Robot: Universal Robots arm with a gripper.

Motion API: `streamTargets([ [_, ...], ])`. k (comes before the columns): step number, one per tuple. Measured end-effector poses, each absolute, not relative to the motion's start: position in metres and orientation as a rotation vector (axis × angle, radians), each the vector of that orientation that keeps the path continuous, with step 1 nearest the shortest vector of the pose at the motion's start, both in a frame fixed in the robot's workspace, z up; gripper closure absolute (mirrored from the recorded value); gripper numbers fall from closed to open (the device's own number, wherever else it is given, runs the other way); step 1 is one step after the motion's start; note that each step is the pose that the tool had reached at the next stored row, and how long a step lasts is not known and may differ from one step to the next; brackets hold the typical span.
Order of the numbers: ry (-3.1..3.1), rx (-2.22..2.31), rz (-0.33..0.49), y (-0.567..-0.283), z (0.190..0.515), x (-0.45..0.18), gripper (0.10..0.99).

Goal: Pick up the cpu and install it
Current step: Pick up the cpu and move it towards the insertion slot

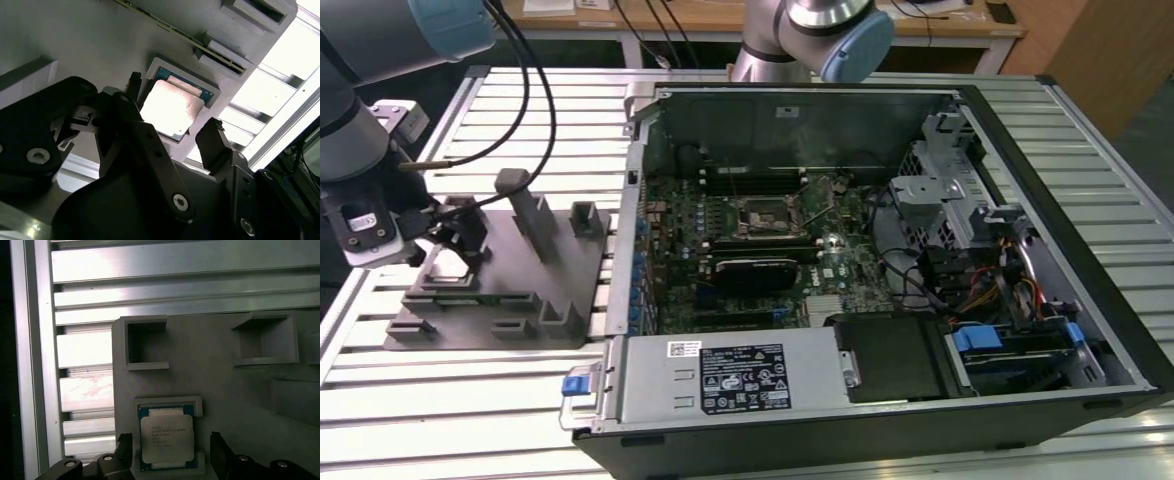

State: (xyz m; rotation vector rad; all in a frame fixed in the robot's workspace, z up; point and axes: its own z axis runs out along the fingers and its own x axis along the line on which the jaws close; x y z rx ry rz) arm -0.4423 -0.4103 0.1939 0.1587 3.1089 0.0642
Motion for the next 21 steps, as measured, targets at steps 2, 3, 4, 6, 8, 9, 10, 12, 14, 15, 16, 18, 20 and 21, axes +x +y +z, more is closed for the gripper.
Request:
streamTargets([
  [2,3.109,0.159,0.064,-0.410,0.194,-0.442,0.306],
  [3,3.109,0.158,0.064,-0.410,0.194,-0.442,0.306],
  [4,3.109,0.152,0.065,-0.410,0.193,-0.442,0.306],
  [6,3.110,0.138,0.064,-0.410,0.192,-0.442,0.306],
  [8,3.110,0.134,0.065,-0.410,0.190,-0.442,0.306],
  [9,3.110,0.134,0.065,-0.410,0.189,-0.442,0.306],
  [10,3.110,0.134,0.065,-0.410,0.188,-0.442,0.306],
  [12,3.110,0.134,0.064,-0.410,0.186,-0.441,0.306],
  [14,3.110,0.134,0.065,-0.410,0.185,-0.441,0.306],
  [15,3.110,0.134,0.065,-0.410,0.184,-0.441,0.306],
  [16,3.110,0.134,0.065,-0.410,0.183,-0.441,0.306],
  [18,3.110,0.134,0.064,-0.410,0.182,-0.440,0.306],
  [20,3.111,0.134,0.064,-0.410,0.182,-0.440,0.306],
  [21,3.110,0.134,0.064,-0.410,0.182,-0.440,0.306],
])
